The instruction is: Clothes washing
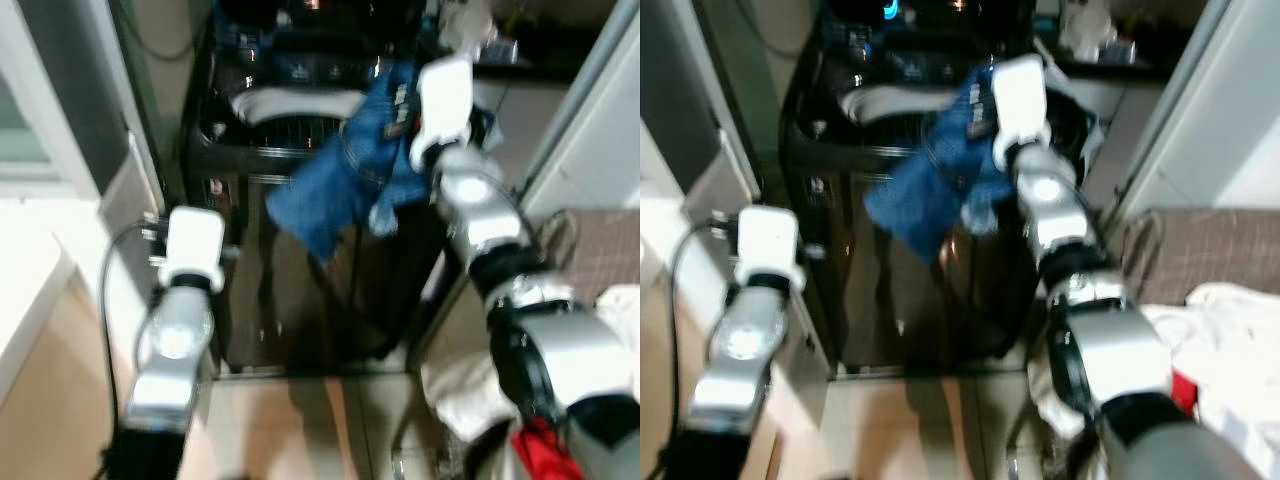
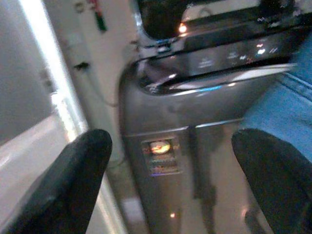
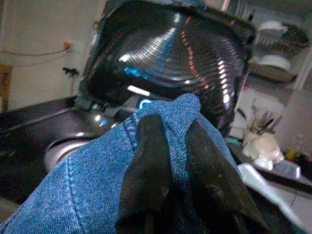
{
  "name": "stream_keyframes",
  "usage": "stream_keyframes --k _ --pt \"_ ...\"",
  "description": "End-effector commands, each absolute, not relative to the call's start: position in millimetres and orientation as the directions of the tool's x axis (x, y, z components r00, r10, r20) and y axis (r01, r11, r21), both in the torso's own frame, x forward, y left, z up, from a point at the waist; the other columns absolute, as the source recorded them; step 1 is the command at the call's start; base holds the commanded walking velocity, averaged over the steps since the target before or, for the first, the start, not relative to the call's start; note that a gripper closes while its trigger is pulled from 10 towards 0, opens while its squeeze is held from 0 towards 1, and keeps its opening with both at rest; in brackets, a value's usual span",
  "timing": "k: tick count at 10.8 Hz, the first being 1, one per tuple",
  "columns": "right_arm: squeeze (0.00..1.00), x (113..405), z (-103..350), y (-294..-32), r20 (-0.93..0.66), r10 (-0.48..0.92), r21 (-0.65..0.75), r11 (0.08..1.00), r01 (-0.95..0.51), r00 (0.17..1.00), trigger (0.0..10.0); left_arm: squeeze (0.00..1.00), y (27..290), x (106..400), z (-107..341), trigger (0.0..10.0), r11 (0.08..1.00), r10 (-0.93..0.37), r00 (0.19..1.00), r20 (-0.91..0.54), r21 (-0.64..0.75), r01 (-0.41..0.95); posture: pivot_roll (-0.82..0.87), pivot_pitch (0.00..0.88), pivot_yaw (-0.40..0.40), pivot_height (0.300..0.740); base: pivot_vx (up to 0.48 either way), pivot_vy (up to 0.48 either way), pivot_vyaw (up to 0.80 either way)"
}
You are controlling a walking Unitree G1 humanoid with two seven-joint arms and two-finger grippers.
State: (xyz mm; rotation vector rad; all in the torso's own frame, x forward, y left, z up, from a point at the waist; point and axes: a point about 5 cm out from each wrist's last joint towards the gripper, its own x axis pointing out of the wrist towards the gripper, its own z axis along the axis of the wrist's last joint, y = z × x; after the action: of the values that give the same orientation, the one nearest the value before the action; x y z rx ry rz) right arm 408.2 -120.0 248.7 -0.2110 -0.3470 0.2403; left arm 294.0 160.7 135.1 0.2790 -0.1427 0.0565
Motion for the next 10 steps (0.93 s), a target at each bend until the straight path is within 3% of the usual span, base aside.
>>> stream_keyframes --k 1,7,10 --pt "0.0 411 266 -116 0.347 0.265 -0.246 0.951 -0.185 0.9 10.0 0.0 163 295 140 10.0 0.958 0.025 0.986 0.165 0.278 -0.071 0.05 0.0 -0.063 0.74 0.48 0.0 0.0" --pt "0.0 412 335 -112 0.492 0.277 -0.258 0.952 -0.165 0.825 10.0 0.0 165 291 150 10.0 0.954 0.033 0.973 0.23 0.283 -0.099 0.07 0.0 -0.07 0.74 0.48 0.0 0.0" --pt "0.0 411 376 -112 0.552 0.248 -0.281 0.954 -0.103 0.796 10.0 0.0 147 288 190 10.0 0.935 -0.084 0.919 0.384 0.35 -0.061 0.08 0.0 -0.074 0.74 0.48 0.0 0.0"
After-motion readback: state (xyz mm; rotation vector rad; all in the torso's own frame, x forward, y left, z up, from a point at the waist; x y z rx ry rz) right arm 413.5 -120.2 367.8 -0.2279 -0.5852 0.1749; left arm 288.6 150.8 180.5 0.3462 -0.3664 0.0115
